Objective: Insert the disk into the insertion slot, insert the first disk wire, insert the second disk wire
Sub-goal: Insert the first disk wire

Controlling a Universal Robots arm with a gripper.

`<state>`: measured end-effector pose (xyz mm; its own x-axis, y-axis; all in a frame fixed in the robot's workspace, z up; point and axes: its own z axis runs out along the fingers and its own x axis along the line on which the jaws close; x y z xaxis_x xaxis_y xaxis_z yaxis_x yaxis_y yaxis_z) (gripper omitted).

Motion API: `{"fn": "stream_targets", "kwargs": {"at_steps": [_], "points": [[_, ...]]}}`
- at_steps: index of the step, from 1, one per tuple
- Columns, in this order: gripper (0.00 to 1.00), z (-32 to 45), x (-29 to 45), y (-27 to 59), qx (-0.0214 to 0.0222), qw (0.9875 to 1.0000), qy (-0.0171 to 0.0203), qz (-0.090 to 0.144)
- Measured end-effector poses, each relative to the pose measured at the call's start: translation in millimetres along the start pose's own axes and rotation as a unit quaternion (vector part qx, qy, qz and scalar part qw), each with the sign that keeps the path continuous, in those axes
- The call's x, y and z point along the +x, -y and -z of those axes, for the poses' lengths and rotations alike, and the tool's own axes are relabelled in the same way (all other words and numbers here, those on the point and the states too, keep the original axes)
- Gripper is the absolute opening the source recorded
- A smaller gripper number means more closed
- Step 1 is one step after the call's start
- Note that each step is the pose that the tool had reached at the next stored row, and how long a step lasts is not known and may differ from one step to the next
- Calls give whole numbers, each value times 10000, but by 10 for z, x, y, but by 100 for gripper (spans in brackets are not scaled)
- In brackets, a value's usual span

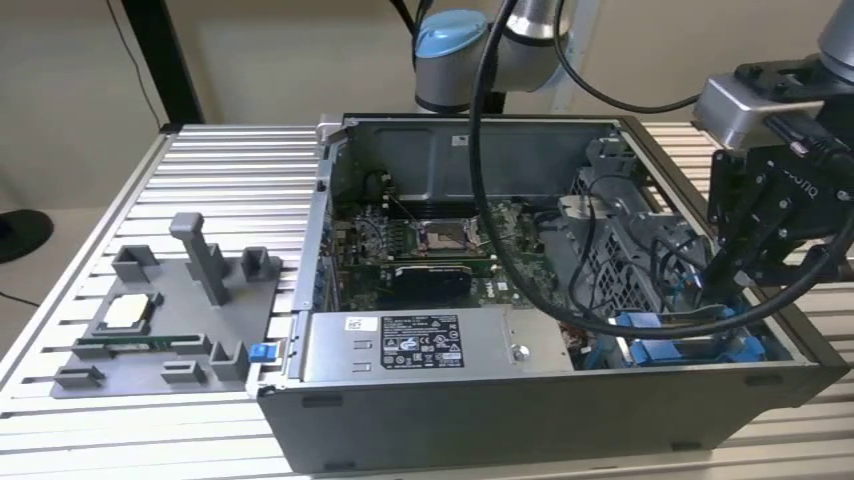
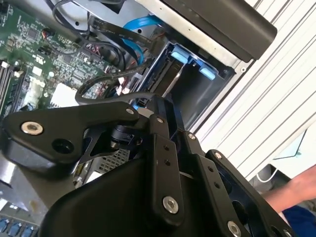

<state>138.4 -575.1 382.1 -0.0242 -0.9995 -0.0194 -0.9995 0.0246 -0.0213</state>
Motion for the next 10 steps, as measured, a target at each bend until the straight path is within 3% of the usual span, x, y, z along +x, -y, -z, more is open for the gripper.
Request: {"fn": "stream_targets", "kwargs": {"at_steps": [4, 6, 7, 10], "points": [[0, -13, 0, 1, -47, 9999, 34, -121], [0, -21, 0, 2, -64, 9999, 73, -137], [0, -21, 0, 4, -71, 9998, 117, -140], [0, -26, 0, 16, -85, 9994, 307, -147]]}}
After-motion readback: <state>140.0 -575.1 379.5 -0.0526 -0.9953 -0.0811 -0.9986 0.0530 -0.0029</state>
